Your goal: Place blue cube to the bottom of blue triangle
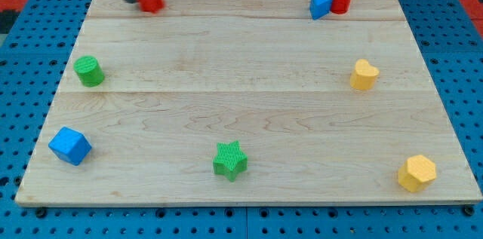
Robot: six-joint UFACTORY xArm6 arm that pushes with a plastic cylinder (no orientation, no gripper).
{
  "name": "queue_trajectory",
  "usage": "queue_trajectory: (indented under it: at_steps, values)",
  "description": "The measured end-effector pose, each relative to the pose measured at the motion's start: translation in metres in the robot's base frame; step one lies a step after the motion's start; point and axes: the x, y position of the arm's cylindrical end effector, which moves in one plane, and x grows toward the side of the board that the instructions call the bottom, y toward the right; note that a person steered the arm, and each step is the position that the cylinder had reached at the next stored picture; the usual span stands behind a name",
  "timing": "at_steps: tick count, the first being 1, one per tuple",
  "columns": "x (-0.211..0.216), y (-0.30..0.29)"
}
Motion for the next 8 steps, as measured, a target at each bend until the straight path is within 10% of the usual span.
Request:
queue_trajectory:
  at_steps: [3,4,7,8]
  values:
    - [0.0,0.226]
    - [0.012,0.21]
    - [0.282,0.128]
    - [0.31,0.063]
